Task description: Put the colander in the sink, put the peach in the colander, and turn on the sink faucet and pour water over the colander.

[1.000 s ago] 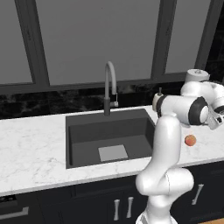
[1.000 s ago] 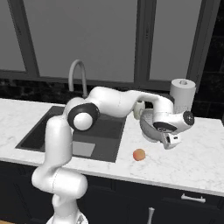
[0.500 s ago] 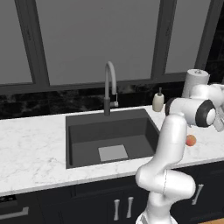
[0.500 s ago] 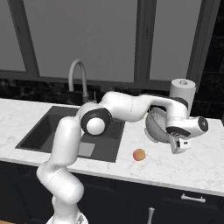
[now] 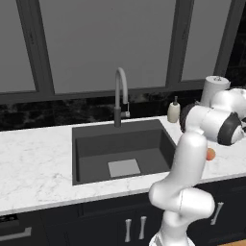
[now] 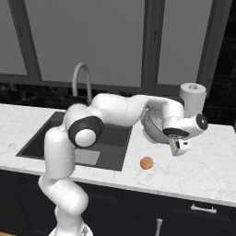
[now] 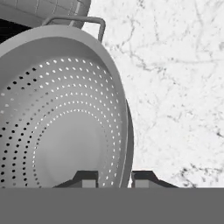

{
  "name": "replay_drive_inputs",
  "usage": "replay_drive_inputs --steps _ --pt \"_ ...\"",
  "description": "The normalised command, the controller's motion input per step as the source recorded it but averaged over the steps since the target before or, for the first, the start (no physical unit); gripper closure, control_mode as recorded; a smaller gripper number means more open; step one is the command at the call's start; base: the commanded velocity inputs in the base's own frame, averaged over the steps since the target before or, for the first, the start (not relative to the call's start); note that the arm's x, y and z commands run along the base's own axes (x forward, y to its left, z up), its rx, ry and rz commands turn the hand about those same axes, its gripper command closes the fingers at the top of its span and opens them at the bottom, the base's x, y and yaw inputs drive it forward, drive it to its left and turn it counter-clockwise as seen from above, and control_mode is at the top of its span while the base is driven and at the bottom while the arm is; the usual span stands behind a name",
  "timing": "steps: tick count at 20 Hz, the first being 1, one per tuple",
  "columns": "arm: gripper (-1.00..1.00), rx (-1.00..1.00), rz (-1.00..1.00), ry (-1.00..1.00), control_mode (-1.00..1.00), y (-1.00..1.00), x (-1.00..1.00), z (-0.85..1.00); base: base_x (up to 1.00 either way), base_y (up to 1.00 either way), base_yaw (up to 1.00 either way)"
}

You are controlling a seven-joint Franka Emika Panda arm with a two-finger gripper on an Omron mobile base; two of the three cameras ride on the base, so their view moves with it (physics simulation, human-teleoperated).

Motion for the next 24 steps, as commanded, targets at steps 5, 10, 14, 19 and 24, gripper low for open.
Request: replay_drive_inputs --steps 5,10,14,19,24 --pt "1.00 -0.44 0.10 -0.26 -1.00 1.00 -0.60 0.91 0.00 0.00 0.00" --pt "1.00 -0.37 0.06 -0.19 -1.00 1.00 -0.78 0.60 0.00 0.00 0.00" --pt "1.00 -0.20 0.11 -0.05 -1.00 0.94 -0.71 0.38 0.00 0.00 0.00" --pt "1.00 -0.03 0.18 0.13 -1.00 0.69 -0.23 0.24 0.00 0.00 0.00" --pt "1.00 -0.01 0.14 0.26 -1.00 0.48 0.21 -0.02 0.00 0.00 0.00"
